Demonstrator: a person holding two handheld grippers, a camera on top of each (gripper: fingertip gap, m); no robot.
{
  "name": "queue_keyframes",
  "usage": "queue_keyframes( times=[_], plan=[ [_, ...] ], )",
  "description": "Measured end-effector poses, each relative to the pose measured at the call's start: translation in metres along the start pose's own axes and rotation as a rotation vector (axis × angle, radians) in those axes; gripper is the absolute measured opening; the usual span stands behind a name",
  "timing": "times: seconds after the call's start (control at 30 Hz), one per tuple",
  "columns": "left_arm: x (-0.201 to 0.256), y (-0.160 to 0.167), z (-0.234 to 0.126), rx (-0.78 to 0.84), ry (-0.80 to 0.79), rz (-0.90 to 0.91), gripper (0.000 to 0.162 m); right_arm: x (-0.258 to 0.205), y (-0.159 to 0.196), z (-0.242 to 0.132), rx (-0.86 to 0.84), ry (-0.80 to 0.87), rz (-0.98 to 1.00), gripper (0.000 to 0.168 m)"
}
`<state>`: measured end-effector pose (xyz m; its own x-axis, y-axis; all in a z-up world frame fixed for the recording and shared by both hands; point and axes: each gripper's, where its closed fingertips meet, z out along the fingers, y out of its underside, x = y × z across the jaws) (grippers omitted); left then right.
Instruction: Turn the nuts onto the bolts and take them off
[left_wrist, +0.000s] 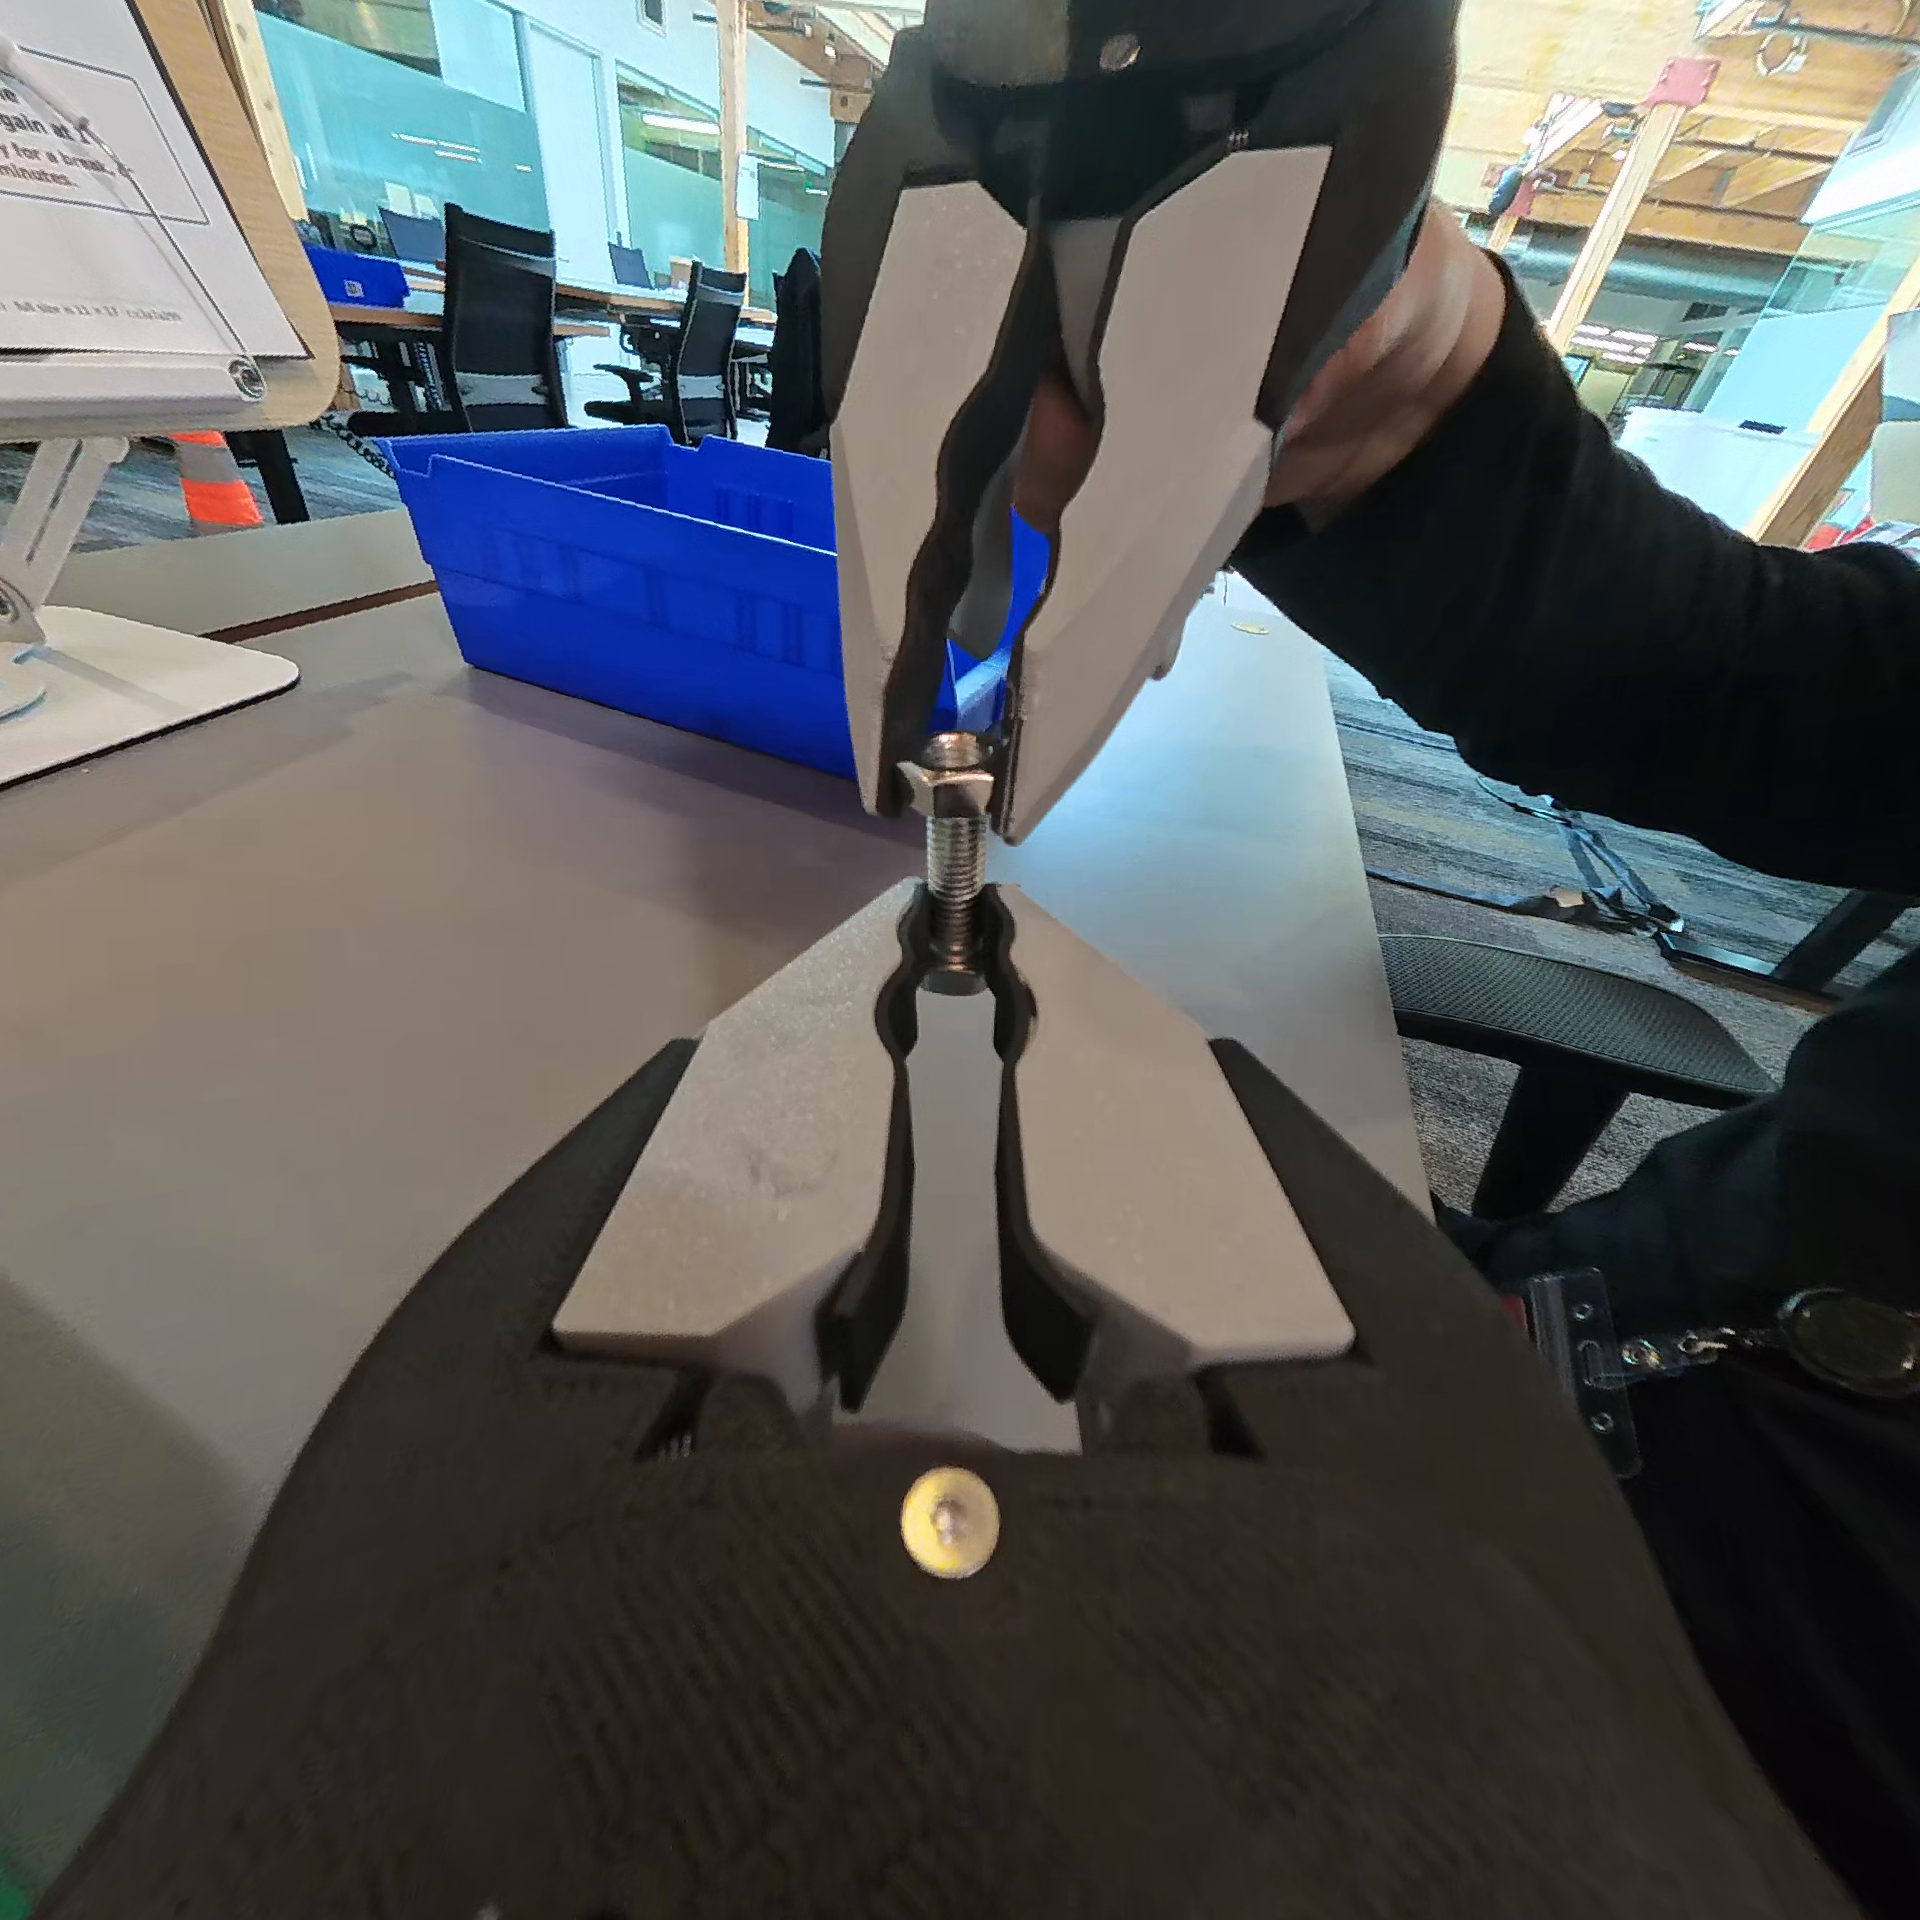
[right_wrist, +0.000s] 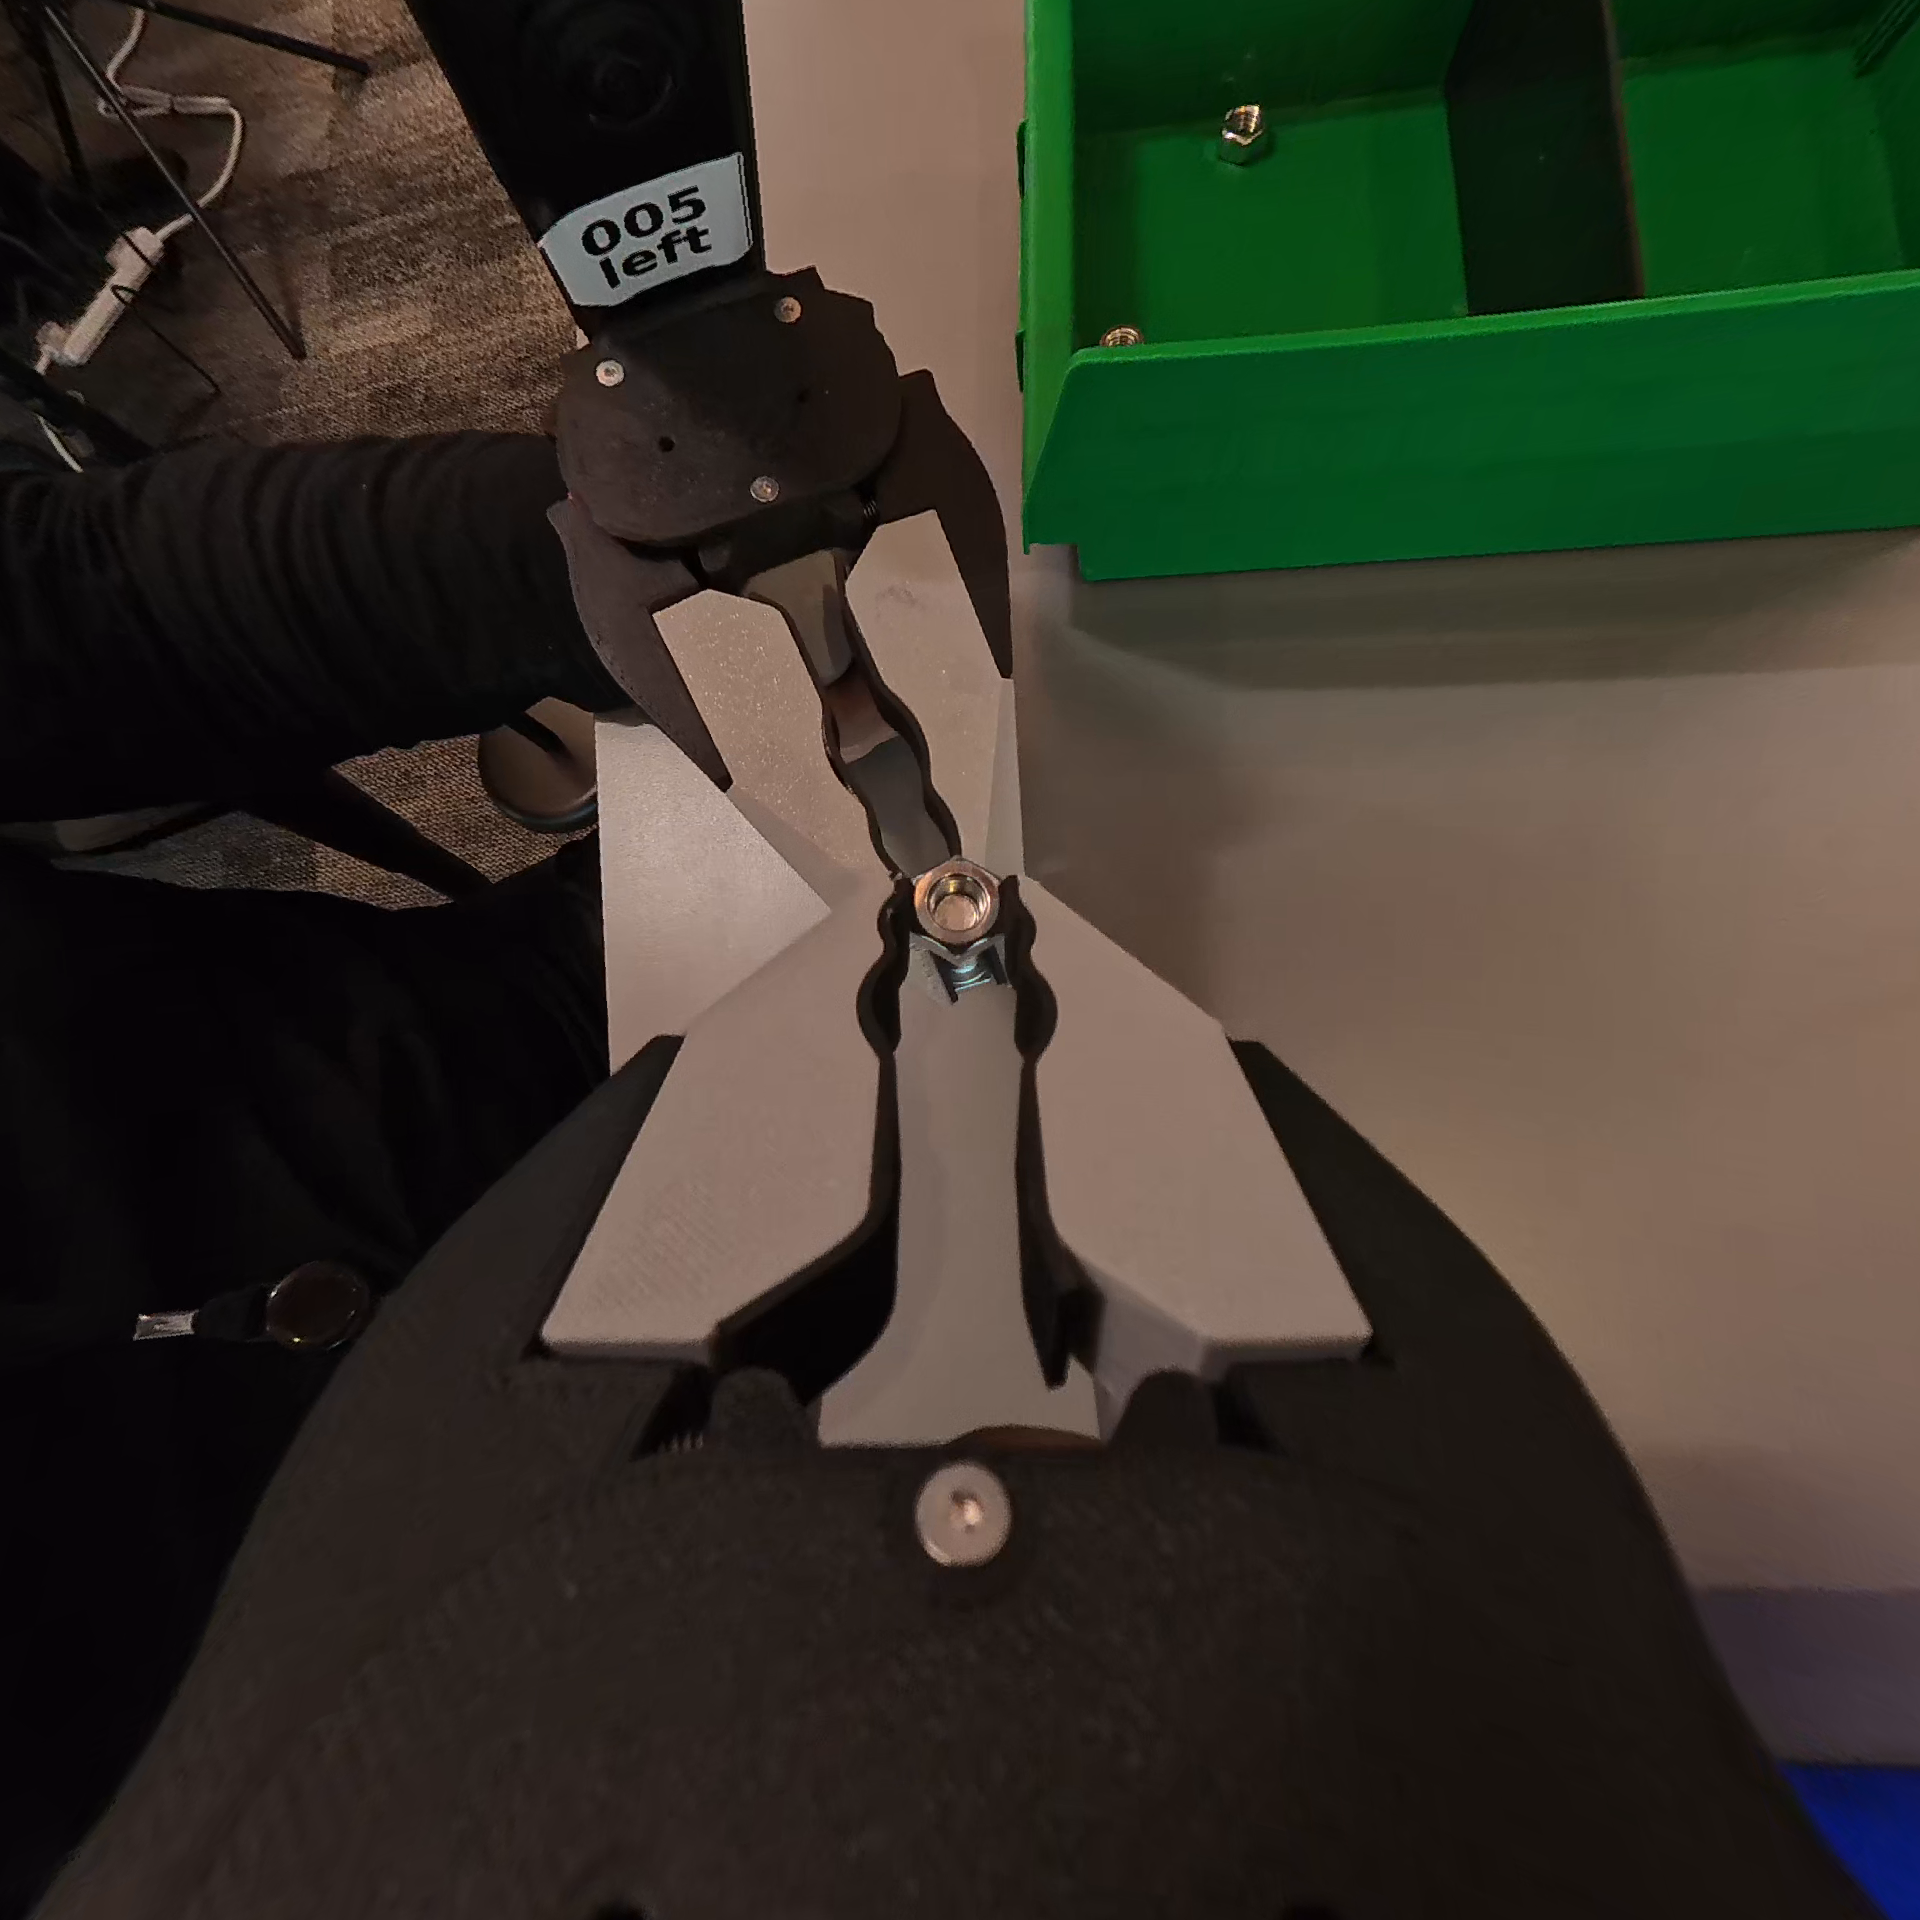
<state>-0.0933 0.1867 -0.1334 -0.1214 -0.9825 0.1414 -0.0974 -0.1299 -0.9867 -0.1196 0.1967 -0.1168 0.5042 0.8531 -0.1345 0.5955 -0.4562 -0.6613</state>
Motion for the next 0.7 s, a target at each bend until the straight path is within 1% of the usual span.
queue_keyframes(
  times=[0.17,0.27,0.33,0.37,0.43,0.53,0.6,0.7],
  plan=[
    [0.000,-0.001,0.000,0.006,0.004,-0.007,0.006,0.000,-0.001,0.000,0.007,0.001,-0.005,0.015],
    [0.000,-0.001,0.000,0.006,0.004,-0.007,0.006,0.001,-0.003,-0.001,0.025,0.012,-0.012,0.027],
    [0.001,-0.001,0.000,0.005,0.005,-0.006,0.006,-0.002,-0.007,-0.005,0.063,-0.001,-0.029,0.035],
    [0.001,-0.001,0.000,0.006,0.005,-0.006,0.006,-0.004,-0.009,-0.008,0.097,-0.008,-0.039,0.041],
    [0.002,-0.001,-0.001,0.009,0.012,-0.007,0.006,-0.009,-0.015,-0.017,0.206,-0.033,-0.059,0.055],
    [0.006,-0.001,0.000,0.007,0.032,-0.002,0.006,-0.013,-0.020,-0.029,0.450,-0.074,-0.067,0.058],
    [0.006,-0.001,0.001,0.006,0.034,0.001,0.006,-0.011,-0.015,-0.031,0.605,-0.079,-0.078,0.058],
    [0.005,-0.001,0.000,0.013,0.026,-0.002,0.006,-0.004,-0.002,-0.030,0.754,-0.061,-0.070,0.058]
  ],
)
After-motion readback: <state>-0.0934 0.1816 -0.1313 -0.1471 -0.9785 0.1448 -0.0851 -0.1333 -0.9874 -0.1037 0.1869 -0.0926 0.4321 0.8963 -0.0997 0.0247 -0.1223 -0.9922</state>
